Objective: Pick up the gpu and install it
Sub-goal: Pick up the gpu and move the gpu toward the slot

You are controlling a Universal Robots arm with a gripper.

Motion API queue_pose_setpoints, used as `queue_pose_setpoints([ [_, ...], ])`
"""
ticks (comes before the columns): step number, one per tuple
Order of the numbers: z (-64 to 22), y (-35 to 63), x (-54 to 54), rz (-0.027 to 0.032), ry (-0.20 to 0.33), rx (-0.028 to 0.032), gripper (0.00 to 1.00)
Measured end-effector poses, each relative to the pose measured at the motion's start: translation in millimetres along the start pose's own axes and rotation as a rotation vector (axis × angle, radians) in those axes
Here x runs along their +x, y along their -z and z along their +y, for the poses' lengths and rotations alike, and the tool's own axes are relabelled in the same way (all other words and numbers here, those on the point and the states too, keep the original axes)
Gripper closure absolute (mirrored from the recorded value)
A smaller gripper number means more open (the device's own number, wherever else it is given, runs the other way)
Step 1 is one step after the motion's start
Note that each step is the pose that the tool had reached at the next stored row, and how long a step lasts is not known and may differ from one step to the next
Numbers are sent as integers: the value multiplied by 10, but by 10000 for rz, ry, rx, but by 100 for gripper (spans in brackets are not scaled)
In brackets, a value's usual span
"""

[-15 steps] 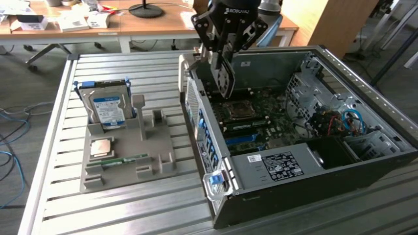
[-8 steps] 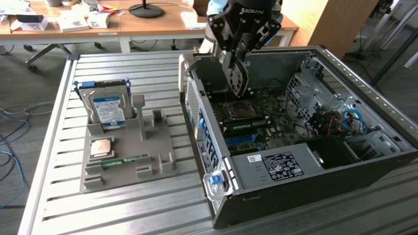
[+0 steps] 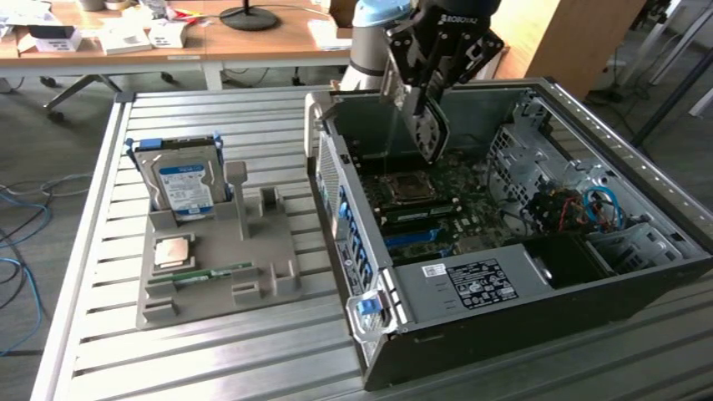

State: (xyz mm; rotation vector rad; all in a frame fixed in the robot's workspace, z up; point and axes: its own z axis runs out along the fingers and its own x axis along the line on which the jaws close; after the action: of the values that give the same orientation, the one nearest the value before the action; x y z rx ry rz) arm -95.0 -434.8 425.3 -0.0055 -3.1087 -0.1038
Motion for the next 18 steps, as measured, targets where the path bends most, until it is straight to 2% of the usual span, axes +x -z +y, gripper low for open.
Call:
queue_pose_setpoints([
  [10, 2, 12, -372, 0, 1, -3, 74],
  [18, 3, 23, -724, 1, 1, -8, 74],
])
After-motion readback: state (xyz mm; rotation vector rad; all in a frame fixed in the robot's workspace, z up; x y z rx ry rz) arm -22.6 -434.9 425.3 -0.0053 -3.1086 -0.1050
